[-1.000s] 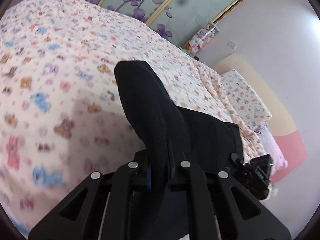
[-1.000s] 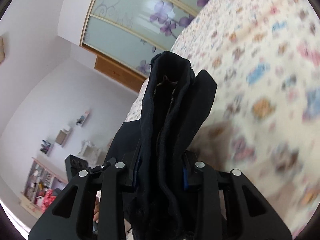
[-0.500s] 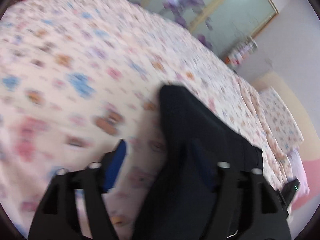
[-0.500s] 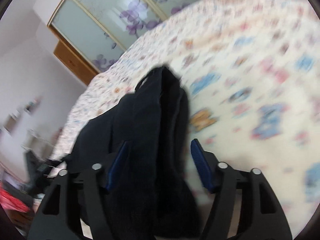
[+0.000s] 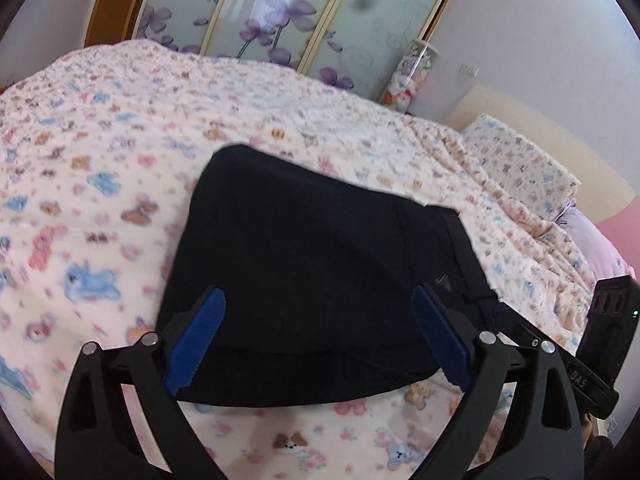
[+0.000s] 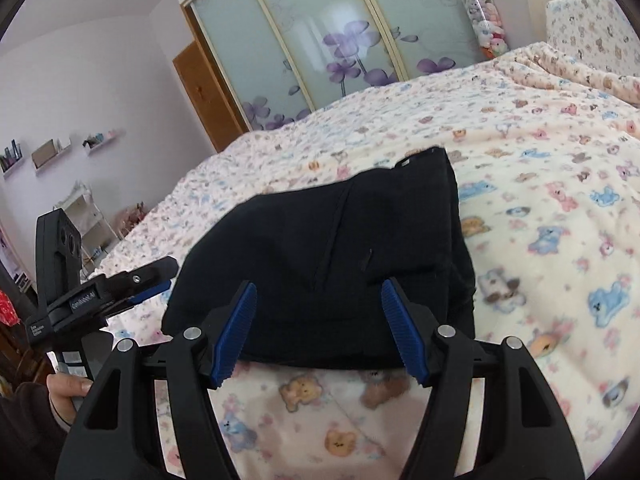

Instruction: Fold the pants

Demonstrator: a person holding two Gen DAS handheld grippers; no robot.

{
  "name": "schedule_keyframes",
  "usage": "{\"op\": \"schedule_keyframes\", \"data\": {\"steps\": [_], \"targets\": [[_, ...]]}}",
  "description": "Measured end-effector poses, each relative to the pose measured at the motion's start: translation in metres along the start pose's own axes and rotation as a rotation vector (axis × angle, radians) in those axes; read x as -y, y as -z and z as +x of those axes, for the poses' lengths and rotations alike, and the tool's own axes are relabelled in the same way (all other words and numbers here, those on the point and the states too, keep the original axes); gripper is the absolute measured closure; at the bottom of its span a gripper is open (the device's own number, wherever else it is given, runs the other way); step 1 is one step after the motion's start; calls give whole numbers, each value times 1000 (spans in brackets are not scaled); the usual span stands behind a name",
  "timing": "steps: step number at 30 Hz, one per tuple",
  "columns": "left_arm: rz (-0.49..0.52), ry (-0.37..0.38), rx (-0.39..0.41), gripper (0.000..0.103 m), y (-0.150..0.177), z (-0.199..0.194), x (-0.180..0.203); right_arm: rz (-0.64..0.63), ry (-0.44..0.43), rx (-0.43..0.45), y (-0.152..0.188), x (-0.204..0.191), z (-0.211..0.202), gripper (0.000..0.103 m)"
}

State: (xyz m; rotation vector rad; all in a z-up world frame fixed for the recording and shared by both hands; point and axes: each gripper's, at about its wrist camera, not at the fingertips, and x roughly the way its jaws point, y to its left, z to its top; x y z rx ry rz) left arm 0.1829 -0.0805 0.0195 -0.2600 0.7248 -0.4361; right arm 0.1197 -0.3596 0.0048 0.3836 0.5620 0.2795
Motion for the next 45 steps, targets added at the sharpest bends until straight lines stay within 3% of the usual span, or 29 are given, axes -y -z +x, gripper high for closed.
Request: {"op": "schedule_keyframes", "data": {"steps": [7,15,20,23,26,30,34,41,45], "targets": [[15,-61,-112,8,19,44,-14,10,68,-83,17,9,20,36],[83,-113,-116,2,27,54,-4,-17,78,-87,24,6,23,33],[84,-114,-108,2,27,52,-4,-42,68,-88,24,1,25,22],[86,-118,-87,2,27,43,-1,-73,86,-80,21,-8,17,21],[87,-152,-15,2,31,16,4,-65,100,-54,23,-15,-1,11],[52,-169,110,2,43,-33,6,-55,139,-3,31,-23,-28,5],[33,-189,180,2,60,-70,7,-121,205,61,49,-43,-54,1],[98,-324,197,2,93,-94,17,-145,274,168,83,-68,-86,1],[130,-315,205,2,108,-102,25,-156,307,189,98,-75,-94,1]]}}
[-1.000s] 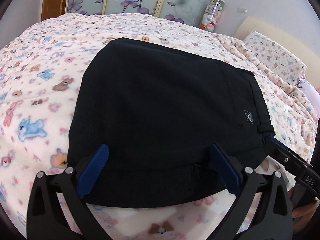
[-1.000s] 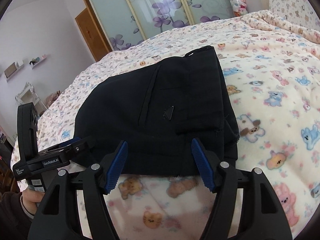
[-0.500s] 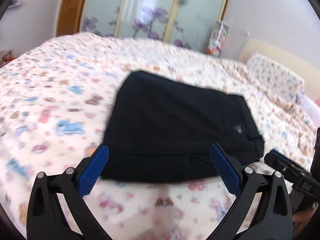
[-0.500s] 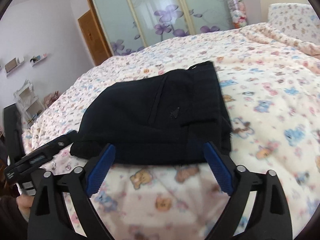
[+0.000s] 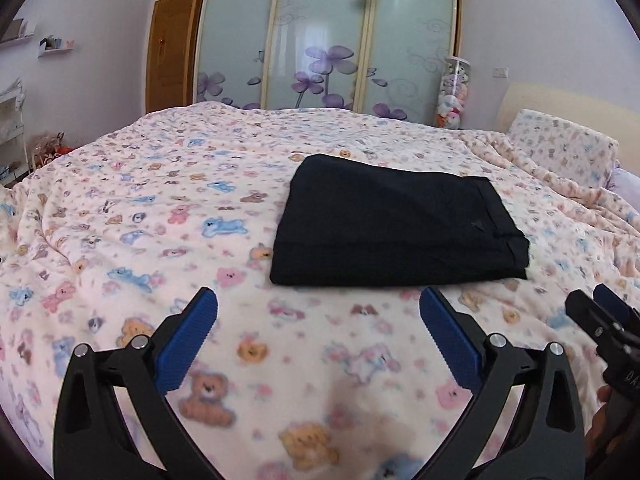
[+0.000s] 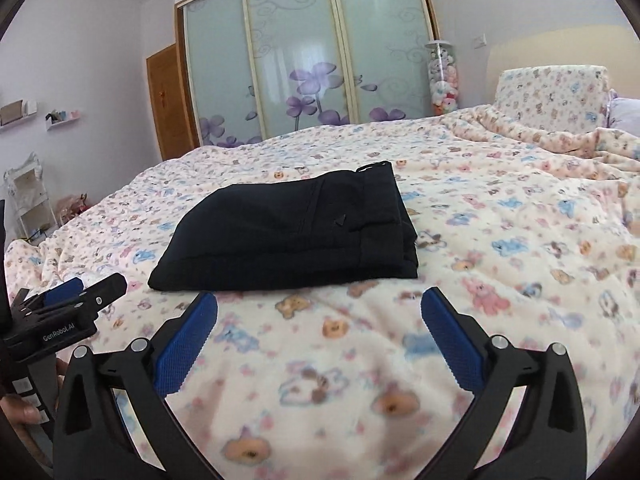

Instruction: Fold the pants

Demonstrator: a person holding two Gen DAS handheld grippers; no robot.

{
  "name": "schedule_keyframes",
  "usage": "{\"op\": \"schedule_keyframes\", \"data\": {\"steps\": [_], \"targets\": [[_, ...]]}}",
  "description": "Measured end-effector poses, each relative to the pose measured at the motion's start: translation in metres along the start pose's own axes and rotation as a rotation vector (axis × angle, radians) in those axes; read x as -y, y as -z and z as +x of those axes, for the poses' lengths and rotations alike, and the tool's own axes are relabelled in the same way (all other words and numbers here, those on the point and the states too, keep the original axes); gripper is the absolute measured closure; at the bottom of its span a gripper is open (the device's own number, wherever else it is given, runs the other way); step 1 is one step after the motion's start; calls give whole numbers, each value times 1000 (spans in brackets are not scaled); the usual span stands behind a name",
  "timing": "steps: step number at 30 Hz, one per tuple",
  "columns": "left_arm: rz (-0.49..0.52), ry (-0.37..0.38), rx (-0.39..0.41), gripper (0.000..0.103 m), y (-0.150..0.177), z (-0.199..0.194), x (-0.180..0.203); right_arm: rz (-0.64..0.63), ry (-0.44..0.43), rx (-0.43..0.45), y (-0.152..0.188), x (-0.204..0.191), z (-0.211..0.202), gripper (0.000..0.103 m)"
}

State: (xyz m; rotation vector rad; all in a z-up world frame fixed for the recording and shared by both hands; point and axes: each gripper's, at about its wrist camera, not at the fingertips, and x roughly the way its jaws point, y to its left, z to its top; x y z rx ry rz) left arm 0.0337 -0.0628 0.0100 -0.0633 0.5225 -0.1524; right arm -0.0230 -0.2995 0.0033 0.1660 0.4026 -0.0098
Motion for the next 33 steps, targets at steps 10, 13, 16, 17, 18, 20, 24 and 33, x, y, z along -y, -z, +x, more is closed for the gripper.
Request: {"op": "schedule_keyframes", "data": {"steps": [10,13,16,17,18,20,24,33], "targets": [[31,-55,3,2,13,-3,9,-47,67,30,8,-10,-8,1],[43,-67,3,2,14,-6,10,-27,48,29,9,-9,-7,1],[78,-129,21,2,20,-9,13,-26,47,34,11,-9,-7,1],[96,-151,28,2,23,-10,15,-34,58,30,11,-10,-6,1],[116,-172,30,2,25,-10,18,-39,63,26,12,-11,-6,1],[125,-174,17,2,27,-8,19,-44,70,17,12,-13,-4,1],[107,-210,3,2,28,-6,16,-38,88,13,12,-13,-2,1],[106,-187,-1,2,28,-6,14,-35,106,15,13,-14,-1,1]]}}
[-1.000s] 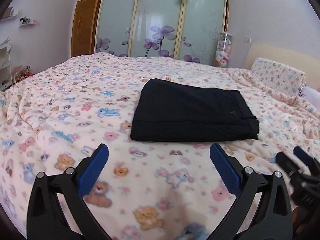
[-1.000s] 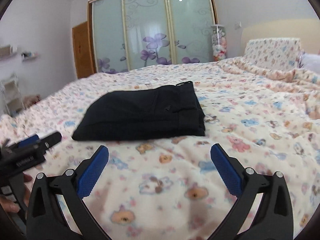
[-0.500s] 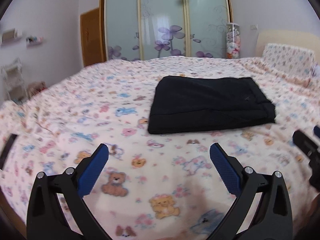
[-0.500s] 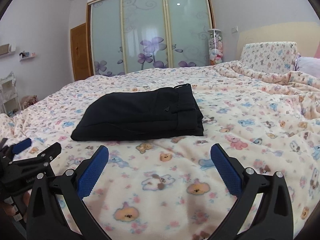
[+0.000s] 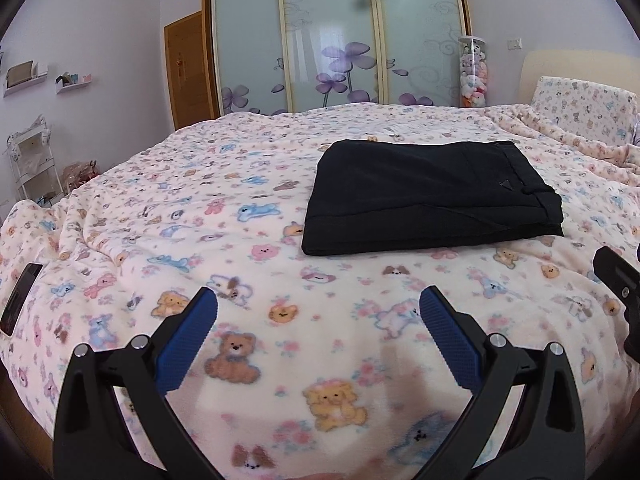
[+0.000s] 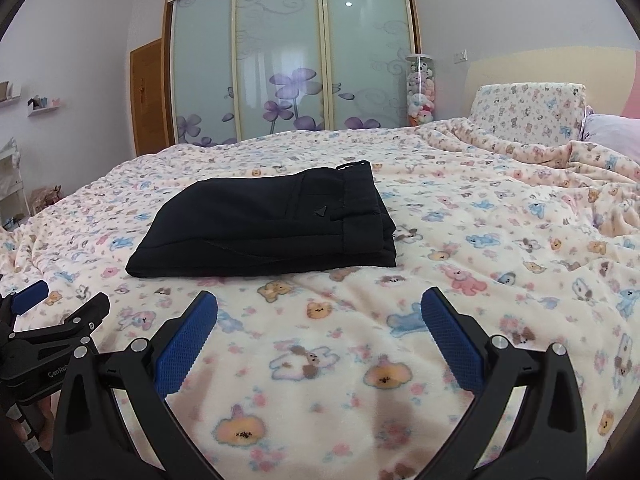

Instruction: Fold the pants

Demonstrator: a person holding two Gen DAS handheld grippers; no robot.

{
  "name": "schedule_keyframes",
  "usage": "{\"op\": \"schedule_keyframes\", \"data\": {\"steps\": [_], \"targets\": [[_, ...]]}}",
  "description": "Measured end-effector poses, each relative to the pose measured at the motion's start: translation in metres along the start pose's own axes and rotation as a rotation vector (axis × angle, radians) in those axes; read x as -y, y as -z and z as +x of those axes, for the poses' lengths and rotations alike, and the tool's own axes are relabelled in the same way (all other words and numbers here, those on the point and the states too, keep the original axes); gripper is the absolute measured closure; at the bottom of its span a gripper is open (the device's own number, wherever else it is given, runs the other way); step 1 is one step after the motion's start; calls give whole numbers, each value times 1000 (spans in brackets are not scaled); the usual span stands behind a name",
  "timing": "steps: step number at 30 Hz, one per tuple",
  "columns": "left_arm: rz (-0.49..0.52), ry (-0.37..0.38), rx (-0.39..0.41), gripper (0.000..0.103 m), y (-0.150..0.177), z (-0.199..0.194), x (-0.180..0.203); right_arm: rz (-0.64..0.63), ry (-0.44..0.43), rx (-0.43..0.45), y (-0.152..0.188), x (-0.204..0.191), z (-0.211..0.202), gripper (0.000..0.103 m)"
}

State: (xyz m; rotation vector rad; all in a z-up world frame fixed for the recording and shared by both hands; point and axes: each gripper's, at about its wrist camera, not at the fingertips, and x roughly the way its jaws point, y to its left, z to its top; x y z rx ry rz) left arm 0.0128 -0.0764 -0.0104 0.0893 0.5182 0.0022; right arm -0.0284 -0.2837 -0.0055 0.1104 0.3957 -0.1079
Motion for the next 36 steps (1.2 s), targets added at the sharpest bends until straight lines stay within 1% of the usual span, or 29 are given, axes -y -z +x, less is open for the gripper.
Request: {"op": "schedule_keyframes", "data": {"steps": [12,36], "targets": [[-30,7,-14,2,0,2,-4,-21,3,-1,1,-6,0,1],[-26,11,-13,2,1,4,-3,-21,1,-3,0,-6,0,1]]}}
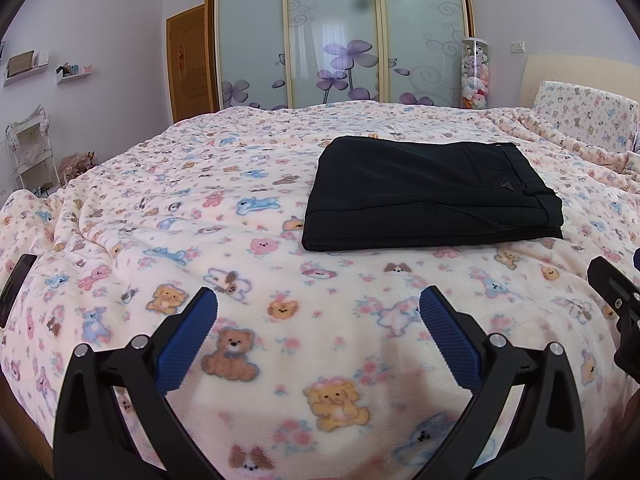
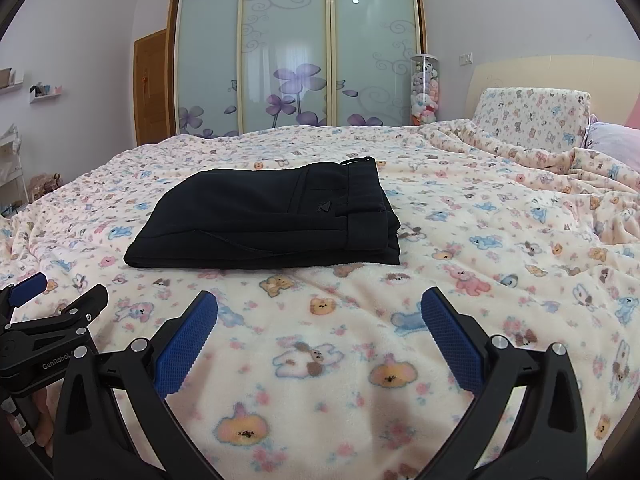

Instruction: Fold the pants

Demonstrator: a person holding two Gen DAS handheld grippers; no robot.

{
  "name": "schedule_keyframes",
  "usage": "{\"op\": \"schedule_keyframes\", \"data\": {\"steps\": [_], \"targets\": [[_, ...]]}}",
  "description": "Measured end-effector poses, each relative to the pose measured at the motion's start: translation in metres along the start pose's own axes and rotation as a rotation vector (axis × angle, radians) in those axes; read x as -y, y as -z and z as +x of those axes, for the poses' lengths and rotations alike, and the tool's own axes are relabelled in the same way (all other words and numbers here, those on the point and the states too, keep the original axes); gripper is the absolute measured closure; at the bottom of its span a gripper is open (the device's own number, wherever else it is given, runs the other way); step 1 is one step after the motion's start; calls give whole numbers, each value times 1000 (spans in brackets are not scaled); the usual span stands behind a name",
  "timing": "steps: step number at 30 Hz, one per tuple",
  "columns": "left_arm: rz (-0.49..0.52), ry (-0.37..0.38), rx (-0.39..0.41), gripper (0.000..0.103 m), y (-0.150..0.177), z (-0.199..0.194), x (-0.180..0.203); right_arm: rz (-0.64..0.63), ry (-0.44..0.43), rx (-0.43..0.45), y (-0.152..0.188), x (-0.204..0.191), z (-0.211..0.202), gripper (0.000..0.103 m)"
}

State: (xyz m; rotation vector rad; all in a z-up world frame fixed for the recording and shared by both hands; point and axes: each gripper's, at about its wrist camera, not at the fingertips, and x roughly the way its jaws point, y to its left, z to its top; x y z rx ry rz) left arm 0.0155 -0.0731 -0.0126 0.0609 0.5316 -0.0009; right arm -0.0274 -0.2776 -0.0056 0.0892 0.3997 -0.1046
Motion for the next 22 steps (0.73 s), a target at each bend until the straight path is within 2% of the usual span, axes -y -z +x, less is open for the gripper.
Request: {"op": "schedule_keyframes", "data": {"steps": [22], "targets": [[15,34,3,2,1,1,3,3,0,-8,2,0,0,1]]}}
